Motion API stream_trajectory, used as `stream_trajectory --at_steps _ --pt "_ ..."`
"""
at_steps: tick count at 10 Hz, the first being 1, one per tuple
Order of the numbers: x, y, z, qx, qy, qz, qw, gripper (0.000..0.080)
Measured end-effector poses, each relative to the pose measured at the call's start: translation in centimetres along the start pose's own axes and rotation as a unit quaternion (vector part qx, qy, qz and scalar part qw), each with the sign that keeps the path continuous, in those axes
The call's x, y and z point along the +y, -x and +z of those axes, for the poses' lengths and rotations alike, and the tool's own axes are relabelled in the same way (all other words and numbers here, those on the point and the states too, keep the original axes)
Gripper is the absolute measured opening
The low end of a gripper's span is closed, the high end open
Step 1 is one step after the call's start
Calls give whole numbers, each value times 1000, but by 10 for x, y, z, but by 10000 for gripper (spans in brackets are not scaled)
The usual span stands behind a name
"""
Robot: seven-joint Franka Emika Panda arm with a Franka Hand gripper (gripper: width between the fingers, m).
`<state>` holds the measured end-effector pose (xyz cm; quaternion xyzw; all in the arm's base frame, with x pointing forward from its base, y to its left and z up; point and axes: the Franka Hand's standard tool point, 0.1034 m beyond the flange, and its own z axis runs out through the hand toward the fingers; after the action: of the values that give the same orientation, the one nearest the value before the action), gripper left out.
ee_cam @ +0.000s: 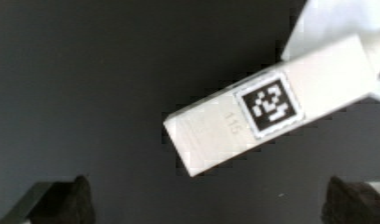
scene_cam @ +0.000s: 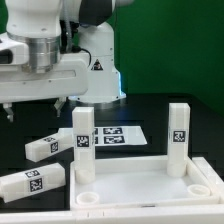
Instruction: Assemble desk
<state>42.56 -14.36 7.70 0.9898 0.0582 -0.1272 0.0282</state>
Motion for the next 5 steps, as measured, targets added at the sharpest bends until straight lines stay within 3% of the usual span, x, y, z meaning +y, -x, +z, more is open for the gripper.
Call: stream_trajectory --at_steps 1,3,5 --pt "0 -6 0 -6 -9 42 999 648" --pt "-3 -8 0 -1 -11 84 996 648" --pt "-6 -10 2 -2 -25 145 989 648"
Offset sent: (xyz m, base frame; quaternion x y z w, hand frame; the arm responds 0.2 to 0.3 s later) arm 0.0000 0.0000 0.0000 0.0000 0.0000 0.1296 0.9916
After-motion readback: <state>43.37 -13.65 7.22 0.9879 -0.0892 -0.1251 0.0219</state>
